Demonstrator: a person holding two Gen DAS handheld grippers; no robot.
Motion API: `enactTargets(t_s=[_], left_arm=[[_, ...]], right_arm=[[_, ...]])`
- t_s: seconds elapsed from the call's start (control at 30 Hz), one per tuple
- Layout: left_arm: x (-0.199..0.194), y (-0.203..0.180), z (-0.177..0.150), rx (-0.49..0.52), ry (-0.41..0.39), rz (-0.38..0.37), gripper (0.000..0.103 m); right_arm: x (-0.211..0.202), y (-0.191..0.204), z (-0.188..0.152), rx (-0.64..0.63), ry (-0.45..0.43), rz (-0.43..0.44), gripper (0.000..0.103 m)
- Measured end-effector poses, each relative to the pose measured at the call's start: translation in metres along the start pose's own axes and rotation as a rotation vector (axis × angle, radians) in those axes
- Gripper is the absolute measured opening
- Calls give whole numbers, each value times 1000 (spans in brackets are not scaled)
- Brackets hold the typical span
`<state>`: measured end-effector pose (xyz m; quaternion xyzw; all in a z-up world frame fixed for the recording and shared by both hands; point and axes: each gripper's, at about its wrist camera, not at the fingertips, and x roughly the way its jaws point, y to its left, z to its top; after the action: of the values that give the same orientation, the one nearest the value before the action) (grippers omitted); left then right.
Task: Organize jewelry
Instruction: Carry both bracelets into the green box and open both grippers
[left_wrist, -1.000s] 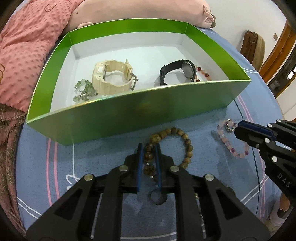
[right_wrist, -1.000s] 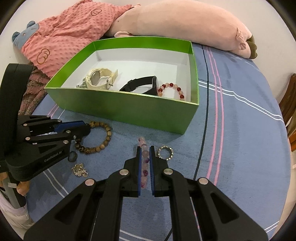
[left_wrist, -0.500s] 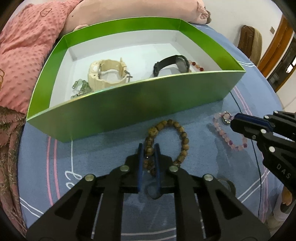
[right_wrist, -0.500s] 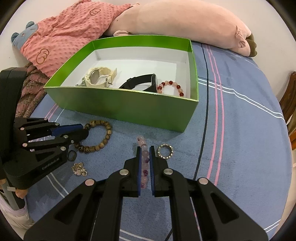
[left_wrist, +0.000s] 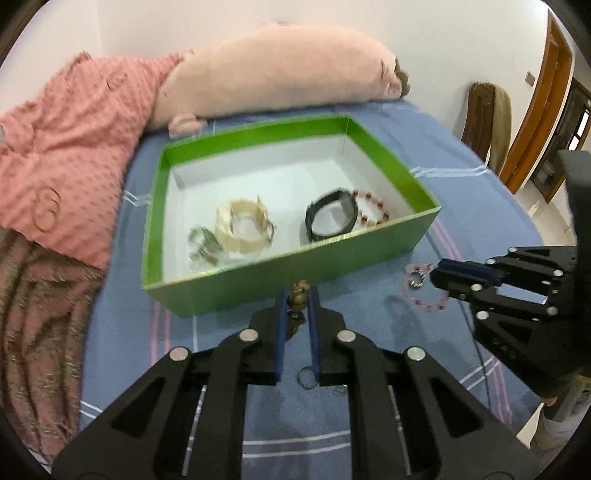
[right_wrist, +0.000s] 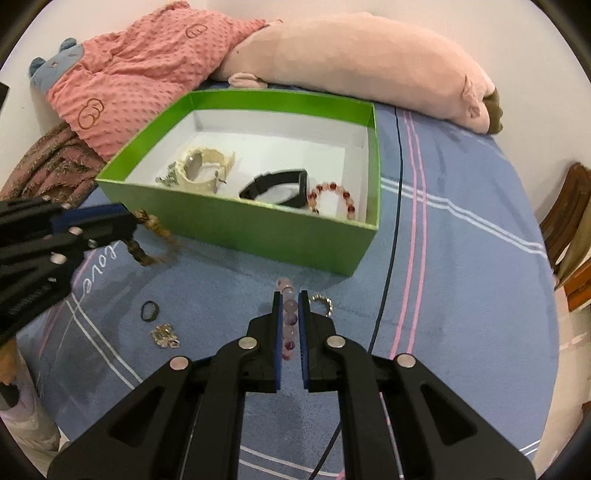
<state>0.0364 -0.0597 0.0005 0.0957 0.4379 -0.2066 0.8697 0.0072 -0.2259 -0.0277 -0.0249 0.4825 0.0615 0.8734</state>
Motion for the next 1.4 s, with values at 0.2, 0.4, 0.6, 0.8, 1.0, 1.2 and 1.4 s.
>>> enactTargets(t_s=[0.2, 0.4, 0.6, 0.8, 1.0, 1.2, 1.4], left_arm=[[-41, 15, 20, -25, -84, 30, 11], [-48, 28, 53, -80, -175, 50, 11], [-11, 41, 66, -140, -183, 93, 11], [27, 47, 65, -137, -150, 147, 11], [49, 57, 63, -145, -94, 169, 11], [58, 63, 59, -158, -66, 173, 11], [64, 68, 57, -172, -46, 165, 11]], right_arm=[[-26, 8, 18, -14, -76, 19, 7], [-49, 11, 50, 12, -194, 57, 7], [-42, 10, 87, 25, -241, 33, 7], [5, 1, 95, 56, -182, 30, 7], [43, -13, 95, 87, -115, 15, 7], [59, -12, 91, 84, -77, 9, 7], [62, -11, 90, 75, -75, 1, 8]])
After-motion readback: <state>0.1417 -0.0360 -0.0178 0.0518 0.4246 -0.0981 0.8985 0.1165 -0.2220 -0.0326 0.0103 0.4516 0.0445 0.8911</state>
